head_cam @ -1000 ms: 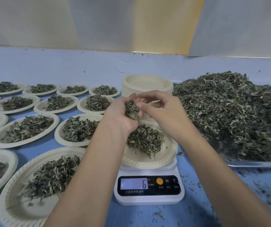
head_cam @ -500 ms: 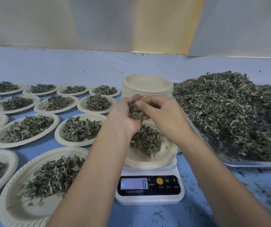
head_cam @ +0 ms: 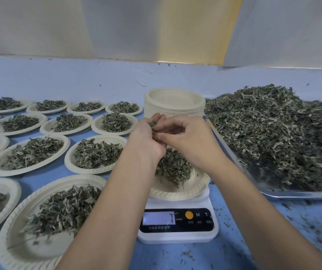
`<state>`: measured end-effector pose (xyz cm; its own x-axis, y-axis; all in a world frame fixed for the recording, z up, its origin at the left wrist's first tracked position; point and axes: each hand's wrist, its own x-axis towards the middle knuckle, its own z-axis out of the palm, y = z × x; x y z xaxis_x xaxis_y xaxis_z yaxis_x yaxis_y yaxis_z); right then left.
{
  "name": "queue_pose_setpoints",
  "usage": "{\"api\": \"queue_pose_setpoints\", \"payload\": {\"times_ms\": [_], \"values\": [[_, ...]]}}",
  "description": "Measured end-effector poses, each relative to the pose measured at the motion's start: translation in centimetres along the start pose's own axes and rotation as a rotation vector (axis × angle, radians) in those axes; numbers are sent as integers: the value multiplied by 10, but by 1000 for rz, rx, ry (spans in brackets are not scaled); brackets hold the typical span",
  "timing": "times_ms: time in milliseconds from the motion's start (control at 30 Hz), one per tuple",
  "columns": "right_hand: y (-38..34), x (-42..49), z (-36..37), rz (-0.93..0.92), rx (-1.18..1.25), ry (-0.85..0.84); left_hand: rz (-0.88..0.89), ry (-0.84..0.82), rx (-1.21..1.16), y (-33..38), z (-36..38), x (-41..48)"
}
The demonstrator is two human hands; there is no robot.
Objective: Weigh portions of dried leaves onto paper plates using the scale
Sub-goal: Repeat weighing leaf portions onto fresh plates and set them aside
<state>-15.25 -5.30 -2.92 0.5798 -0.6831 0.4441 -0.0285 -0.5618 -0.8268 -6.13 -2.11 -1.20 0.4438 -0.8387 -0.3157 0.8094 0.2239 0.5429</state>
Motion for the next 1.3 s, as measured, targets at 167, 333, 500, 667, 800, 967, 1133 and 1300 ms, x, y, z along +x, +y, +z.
{"api": "queue_pose_setpoints", "payload": {"times_ms": [167, 333, 500, 667, 800, 967, 1133, 1300], "values": [[-1, 0, 3, 31, 26, 86, -8, 10, -2, -1, 0, -1], [-1, 2, -7, 40, 9, 133, -28, -35, -42, -8, 6, -3], [-2, 6, -30, 107, 92, 32, -82, -73, -75, -25, 23, -5], [3, 10, -61, 286, 535, 312, -118, -114, -138, -60, 54, 10], [15, 13, -80, 462, 809, 617, -148, -91, -147, -99, 81, 32], [43, 8, -112, 675, 831, 729, -146, -26, 185, -139, 99, 49], [63, 1, -127, 731, 564, 859, -138, -44, 590, -168, 103, 50], [76, 2, -127, 717, 465, 875, -189, -153, 625, -173, 98, 51]]}}
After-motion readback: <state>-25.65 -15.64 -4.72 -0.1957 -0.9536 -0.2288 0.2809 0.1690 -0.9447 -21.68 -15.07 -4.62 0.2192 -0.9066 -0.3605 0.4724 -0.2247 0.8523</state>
